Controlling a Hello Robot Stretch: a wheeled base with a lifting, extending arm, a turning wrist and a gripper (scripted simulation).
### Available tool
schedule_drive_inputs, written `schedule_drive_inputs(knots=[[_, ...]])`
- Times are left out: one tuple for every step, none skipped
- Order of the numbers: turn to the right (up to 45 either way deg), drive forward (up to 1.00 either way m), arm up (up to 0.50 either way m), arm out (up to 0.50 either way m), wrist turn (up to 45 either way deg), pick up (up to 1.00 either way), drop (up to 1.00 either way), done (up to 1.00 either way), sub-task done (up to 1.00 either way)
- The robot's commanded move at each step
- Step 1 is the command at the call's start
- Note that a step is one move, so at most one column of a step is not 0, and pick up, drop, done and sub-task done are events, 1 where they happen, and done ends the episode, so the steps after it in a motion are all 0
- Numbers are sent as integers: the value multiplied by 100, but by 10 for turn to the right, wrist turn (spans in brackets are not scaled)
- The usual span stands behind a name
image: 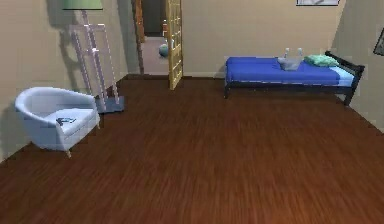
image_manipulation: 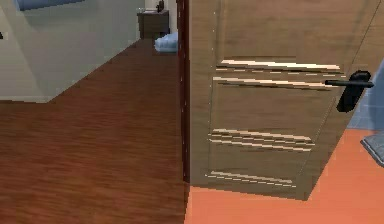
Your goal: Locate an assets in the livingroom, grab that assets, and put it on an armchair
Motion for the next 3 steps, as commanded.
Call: schedule_drive_inputs(knots=[[-60,0,0,0,0,0,0,0,0],[0,35,0,0,0,0,0,0,0],[-450,0,0,0,0,0,0,0,0]])
